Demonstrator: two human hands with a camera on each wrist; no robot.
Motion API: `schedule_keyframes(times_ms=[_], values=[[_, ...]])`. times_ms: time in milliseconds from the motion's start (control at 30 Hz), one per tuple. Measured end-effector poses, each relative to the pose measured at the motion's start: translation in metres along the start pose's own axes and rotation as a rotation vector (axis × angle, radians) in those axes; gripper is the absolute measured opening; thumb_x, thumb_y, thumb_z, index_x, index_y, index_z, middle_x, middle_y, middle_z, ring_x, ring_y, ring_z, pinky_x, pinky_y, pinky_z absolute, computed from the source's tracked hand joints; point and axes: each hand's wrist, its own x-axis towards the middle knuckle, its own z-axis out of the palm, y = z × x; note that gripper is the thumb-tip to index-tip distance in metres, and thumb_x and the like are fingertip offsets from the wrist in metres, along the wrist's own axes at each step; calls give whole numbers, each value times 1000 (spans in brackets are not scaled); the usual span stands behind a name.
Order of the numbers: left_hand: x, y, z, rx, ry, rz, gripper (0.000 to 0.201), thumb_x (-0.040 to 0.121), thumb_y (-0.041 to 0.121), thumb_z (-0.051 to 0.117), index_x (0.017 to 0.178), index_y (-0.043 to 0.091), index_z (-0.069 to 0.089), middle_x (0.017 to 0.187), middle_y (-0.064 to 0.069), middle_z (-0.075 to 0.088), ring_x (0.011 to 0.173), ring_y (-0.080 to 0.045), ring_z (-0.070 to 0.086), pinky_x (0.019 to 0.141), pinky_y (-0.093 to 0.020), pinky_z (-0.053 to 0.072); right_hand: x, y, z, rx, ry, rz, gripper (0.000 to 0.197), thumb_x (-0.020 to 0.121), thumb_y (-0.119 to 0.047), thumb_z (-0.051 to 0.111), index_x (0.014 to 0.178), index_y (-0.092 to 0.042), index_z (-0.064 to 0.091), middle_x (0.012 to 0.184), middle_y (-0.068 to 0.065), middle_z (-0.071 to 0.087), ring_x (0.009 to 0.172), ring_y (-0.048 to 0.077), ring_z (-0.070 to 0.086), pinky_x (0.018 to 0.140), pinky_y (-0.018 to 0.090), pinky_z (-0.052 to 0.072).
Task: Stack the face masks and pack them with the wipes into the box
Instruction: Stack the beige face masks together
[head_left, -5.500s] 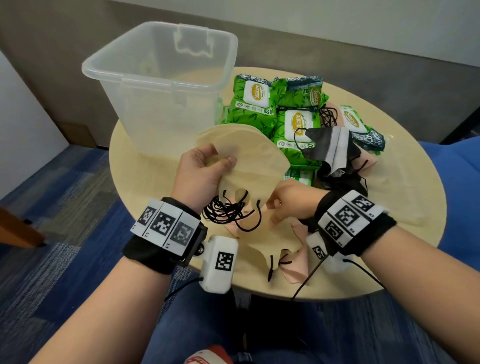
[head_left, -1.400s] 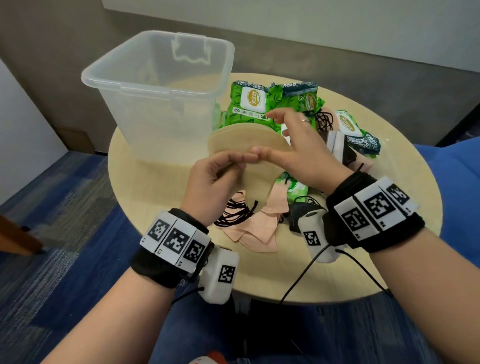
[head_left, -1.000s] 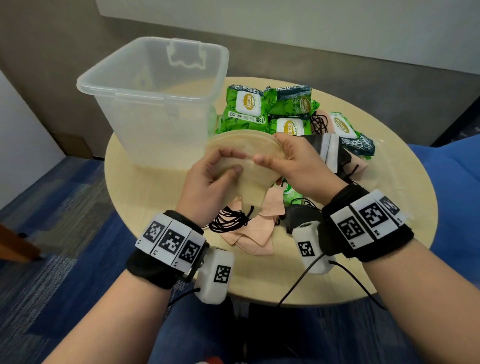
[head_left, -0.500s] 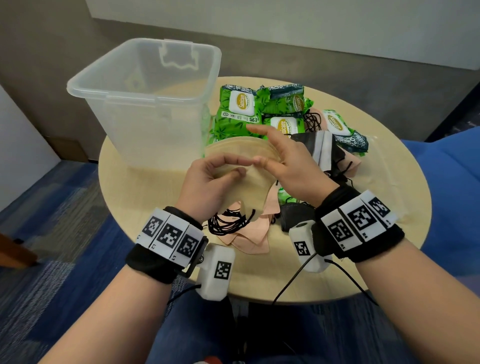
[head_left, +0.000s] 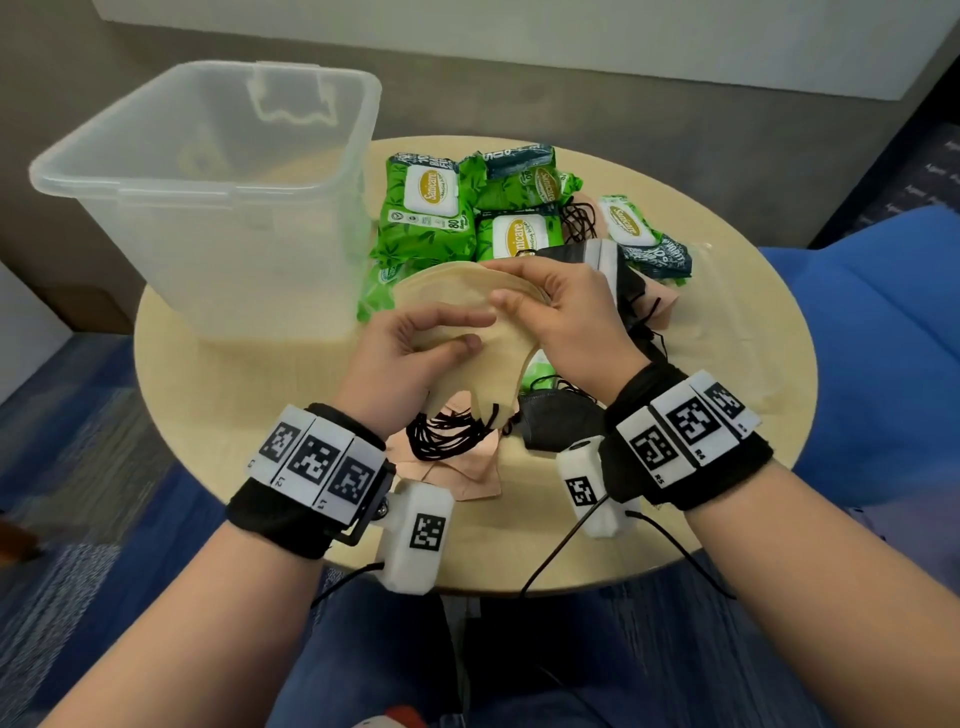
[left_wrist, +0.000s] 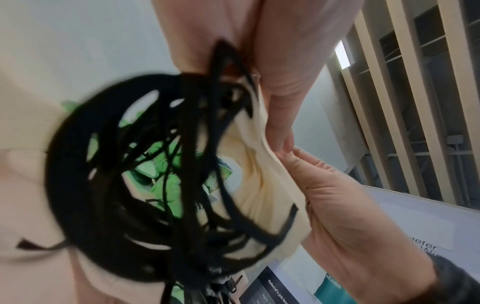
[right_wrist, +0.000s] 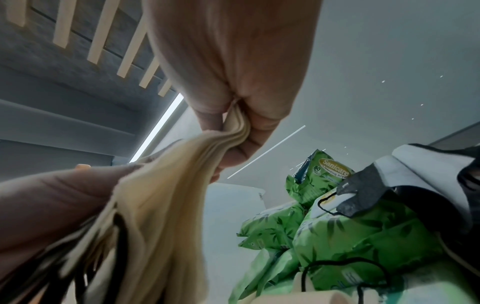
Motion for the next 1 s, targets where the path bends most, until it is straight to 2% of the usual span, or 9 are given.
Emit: schedule_keyframes(times_ms=[100, 233, 333, 400, 500, 600, 700, 833, 1000], values=[[3, -1, 1, 41, 19, 1, 25, 84, -5, 60, 85, 18, 71, 71, 17, 70, 72, 5, 62, 67, -10, 47, 1, 4, -1, 6, 15, 8, 21, 83, -6, 65, 104, -9, 70, 90, -3, 67, 81, -5, 60, 84, 20, 48], [7, -2, -2, 61, 62, 7, 27, 86, -8, 56, 100, 11, 68, 66, 21, 69, 63, 10, 59, 62, -5, 42, 6, 1, -8, 45, -32, 20, 13, 84, -17, 65, 93, -27, 67, 85, 17, 70, 73, 29, 65, 72, 44, 54], [9, -4, -12, 49, 157, 9, 28, 86, -8, 55, 105, 9, 66, 65, 20, 69, 62, 9, 57, 62, -6, 43, 17, 6, -32, 12, 14, 147, 20, 91, -6, 55, 107, -17, 60, 78, 5, 67, 57, 12, 62, 60, 30, 54], [10, -6, -20, 40, 205, 1, 27, 86, -8, 55, 104, 9, 66, 65, 20, 69, 63, 8, 58, 65, -7, 45, 24, 21, -50, -88, 34, 249, 30, 90, -5, 57, 119, -12, 55, 76, 1, 64, 60, 12, 61, 64, 28, 54], [10, -9, -27, 41, 242, -10, 25, 86, -7, 56, 100, 11, 67, 68, 22, 69, 65, 9, 59, 66, -7, 44, 26, 43, -60, -247, -10, 377, 30, 86, -8, 62, 114, -16, 56, 85, 4, 62, 79, 21, 62, 78, 38, 54], [9, -12, -33, 41, 276, -20, 22, 86, -4, 57, 92, 13, 69, 69, 22, 69, 68, 9, 60, 68, -7, 45, 22, 47, -50, -388, -159, 416, 29, 84, -17, 66, 112, -15, 61, 99, 5, 63, 91, 18, 57, 86, 31, 47], [9, -13, -41, 46, 313, -22, 21, 86, -3, 58, 94, 13, 69, 68, 22, 69, 68, 8, 60, 67, -7, 45, 17, 38, -23, -508, -414, 367, 48, 81, -28, 70, 124, -15, 55, 122, 9, 58, 107, 20, 55, 91, 27, 42], [8, -14, -50, 55, 351, -26, 21, 87, -2, 58, 97, 12, 69, 68, 22, 69, 69, 8, 60, 66, -8, 45, 14, 30, 21, -727, -753, 247, 91, 70, -43, 76, 144, -27, 26, 143, 13, 31, 130, 30, 31, 107, 39, 32], [4, -15, -61, 59, 386, -22, 22, 87, -1, 58, 105, 10, 65, 68, 24, 68, 70, 9, 60, 68, -6, 44, 14, 27, 53, -978, -996, 214, 119, 57, -42, 84, 145, -44, 5, 154, 14, -6, 141, 39, 0, 109, 59, 21]])
